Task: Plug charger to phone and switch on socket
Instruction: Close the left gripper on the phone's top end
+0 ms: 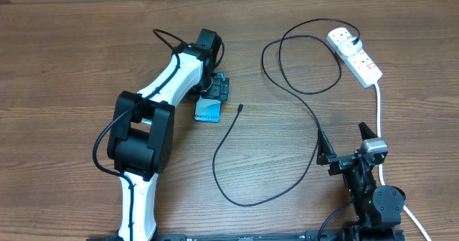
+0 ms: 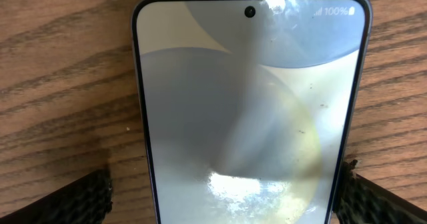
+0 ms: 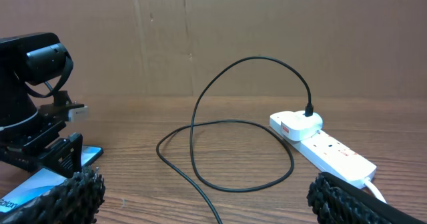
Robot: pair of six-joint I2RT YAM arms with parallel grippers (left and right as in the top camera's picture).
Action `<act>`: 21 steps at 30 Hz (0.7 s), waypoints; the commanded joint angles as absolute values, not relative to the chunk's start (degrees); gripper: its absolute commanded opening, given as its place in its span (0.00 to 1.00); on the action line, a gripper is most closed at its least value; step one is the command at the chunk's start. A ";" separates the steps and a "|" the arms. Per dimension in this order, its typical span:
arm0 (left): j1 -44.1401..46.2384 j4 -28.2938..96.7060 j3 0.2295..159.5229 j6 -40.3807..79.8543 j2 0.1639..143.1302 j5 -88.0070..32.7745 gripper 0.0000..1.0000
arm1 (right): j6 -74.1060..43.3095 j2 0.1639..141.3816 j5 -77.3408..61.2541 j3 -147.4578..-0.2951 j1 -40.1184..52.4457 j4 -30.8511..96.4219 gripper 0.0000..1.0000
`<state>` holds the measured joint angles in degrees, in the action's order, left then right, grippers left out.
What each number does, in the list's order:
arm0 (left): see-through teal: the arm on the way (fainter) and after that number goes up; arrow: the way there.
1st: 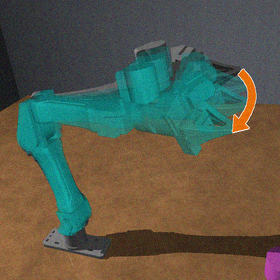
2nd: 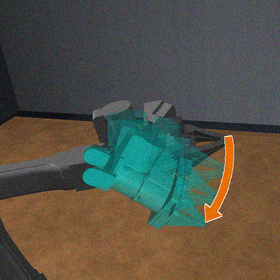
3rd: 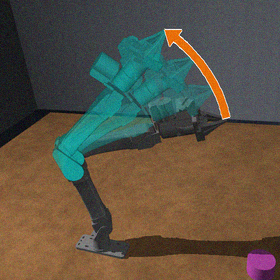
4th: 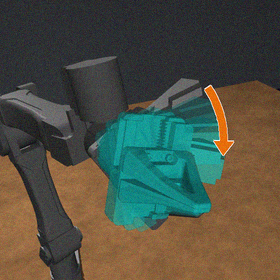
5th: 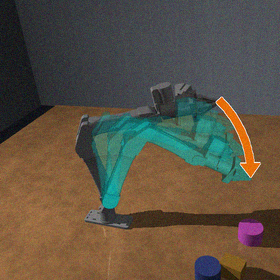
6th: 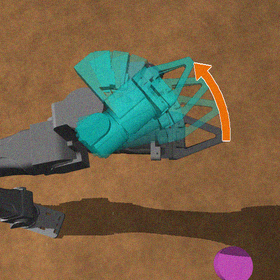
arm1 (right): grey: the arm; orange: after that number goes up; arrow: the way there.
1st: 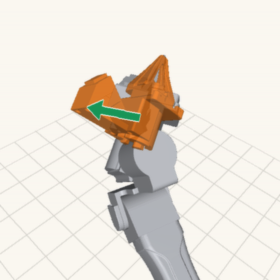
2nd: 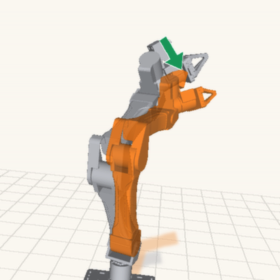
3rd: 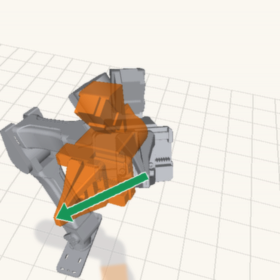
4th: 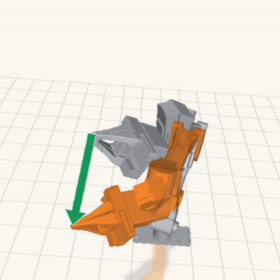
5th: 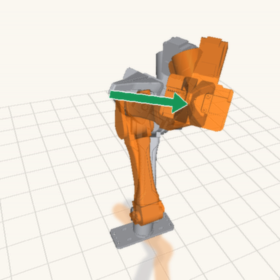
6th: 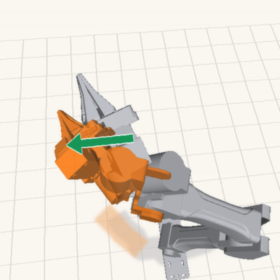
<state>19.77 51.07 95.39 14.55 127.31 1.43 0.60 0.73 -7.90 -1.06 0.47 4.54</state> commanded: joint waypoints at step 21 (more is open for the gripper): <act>20.95 52.03 94.54 13.93 130.93 -2.81 1.00 | 0.25 0.16 -7.33 -0.47 0.36 4.23 1.00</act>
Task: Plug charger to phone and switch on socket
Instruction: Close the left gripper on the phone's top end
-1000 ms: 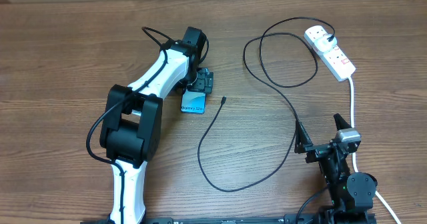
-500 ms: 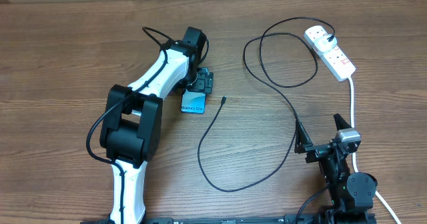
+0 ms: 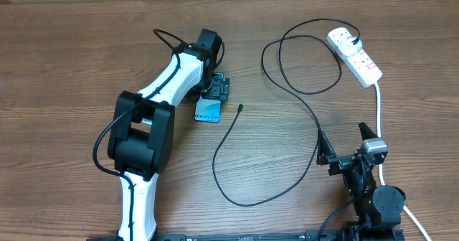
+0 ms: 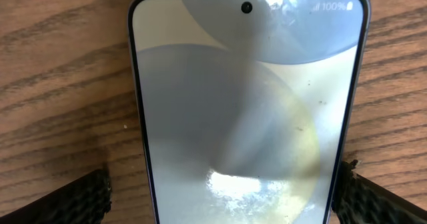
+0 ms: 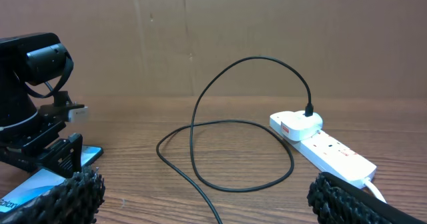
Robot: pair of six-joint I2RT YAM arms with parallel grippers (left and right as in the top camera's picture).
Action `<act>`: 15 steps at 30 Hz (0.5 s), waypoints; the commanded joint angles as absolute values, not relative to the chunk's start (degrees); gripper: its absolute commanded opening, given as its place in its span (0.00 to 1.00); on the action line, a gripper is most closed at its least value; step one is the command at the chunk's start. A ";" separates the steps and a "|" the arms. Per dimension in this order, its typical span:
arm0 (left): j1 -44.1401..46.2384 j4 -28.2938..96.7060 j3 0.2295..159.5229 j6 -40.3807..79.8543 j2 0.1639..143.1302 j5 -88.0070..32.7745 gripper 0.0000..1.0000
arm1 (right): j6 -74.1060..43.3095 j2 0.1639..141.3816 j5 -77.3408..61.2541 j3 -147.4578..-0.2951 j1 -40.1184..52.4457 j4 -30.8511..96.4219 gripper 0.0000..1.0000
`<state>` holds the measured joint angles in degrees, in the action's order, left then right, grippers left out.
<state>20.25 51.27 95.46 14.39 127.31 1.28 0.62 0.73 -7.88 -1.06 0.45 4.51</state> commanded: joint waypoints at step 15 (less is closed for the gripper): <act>23.00 51.86 94.54 17.41 130.96 2.09 1.00 | 0.25 0.16 -7.33 -0.47 0.36 4.23 1.00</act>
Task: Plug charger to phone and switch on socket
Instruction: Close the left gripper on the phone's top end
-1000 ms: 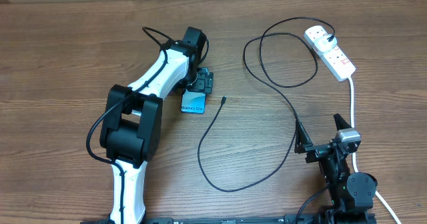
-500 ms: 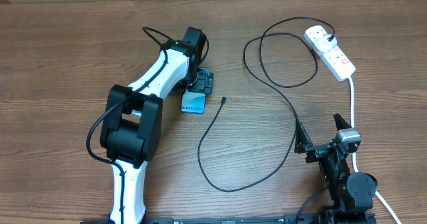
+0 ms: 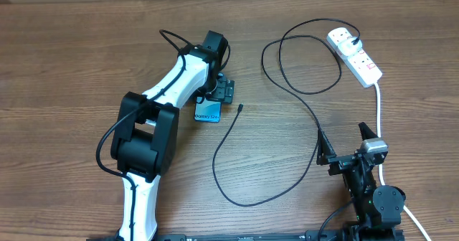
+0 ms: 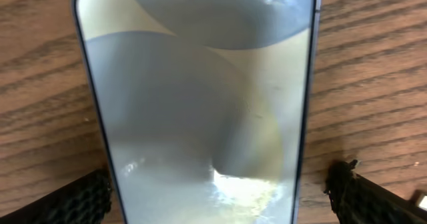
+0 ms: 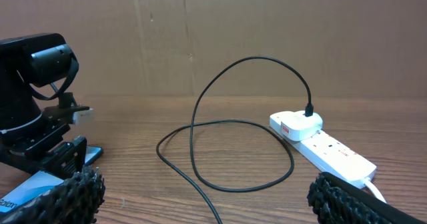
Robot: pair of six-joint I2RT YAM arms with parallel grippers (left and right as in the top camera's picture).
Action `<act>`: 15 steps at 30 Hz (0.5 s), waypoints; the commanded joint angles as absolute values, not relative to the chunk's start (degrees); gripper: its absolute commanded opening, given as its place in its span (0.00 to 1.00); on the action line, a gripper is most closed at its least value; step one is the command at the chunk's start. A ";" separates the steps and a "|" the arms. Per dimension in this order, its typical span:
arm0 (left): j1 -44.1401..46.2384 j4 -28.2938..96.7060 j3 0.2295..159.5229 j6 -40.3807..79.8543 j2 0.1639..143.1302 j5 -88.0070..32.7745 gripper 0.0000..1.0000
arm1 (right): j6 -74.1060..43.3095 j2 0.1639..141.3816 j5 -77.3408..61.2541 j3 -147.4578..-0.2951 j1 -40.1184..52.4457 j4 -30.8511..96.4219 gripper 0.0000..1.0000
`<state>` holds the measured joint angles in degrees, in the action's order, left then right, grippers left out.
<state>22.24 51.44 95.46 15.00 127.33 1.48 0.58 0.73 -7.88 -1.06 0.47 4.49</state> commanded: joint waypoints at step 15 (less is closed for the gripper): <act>20.38 51.77 94.52 16.53 130.96 2.09 1.00 | 0.25 0.16 -7.33 -0.47 0.36 4.23 1.00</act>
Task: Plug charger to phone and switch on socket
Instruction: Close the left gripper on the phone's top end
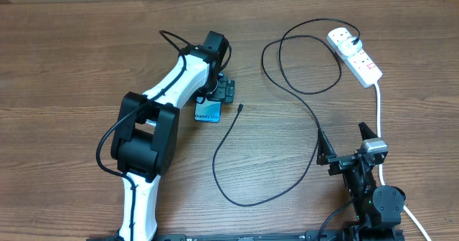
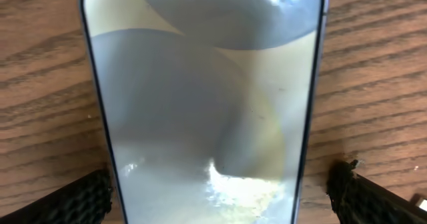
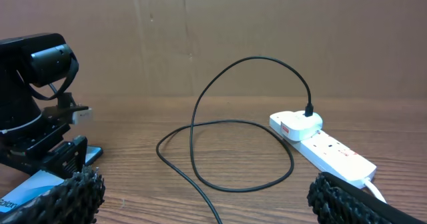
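The phone [image 1: 207, 112] lies face up on the wooden table, its screen lit; in the left wrist view the phone [image 2: 200, 97] fills the frame. My left gripper [image 1: 219, 92] is open just above its upper end, with its fingers [image 2: 73, 201] on either side of the phone and nothing gripped. The black charger cable [image 1: 301, 105] runs from the charger [image 1: 342, 37], plugged into the white power strip [image 1: 362, 62], to its loose plug end [image 1: 239, 107] right of the phone. My right gripper [image 1: 344, 155] is open near the front right.
The cable makes a wide loop [image 3: 227, 151] on the table between the phone and the power strip [image 3: 333, 151]. The strip's white lead [image 1: 378, 112] passes down beside my right arm. A brown cardboard wall [image 3: 267, 31] closes the back.
The phone sits a few pixels further right in the left wrist view, so my left gripper shifted very slightly. Otherwise nothing has changed.
My left gripper was open over the phone's top end at first and stayed so a moment later. Then the left arm had shifted a little right, with the phone sitting lower and left in its view. The phone, cable and right arm kept their places throughout.
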Robot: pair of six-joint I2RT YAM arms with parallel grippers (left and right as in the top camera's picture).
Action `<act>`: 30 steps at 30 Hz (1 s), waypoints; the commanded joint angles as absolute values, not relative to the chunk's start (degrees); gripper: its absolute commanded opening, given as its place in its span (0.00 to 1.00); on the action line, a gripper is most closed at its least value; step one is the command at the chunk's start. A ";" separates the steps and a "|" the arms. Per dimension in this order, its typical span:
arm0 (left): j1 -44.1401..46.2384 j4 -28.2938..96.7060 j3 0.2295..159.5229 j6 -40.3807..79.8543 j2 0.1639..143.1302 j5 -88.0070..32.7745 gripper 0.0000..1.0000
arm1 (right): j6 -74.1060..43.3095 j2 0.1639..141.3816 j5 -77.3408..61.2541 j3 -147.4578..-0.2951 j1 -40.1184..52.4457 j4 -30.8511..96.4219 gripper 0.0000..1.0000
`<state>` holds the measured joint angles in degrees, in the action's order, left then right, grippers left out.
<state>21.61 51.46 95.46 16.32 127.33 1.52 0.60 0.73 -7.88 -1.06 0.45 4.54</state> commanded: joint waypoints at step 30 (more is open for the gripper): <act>20.36 51.07 94.54 16.29 130.96 3.18 0.81 | 0.25 0.16 -7.33 -0.47 0.36 4.23 1.00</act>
<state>21.21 50.98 95.46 16.32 127.33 1.69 0.60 0.73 -7.88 -1.06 0.45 4.54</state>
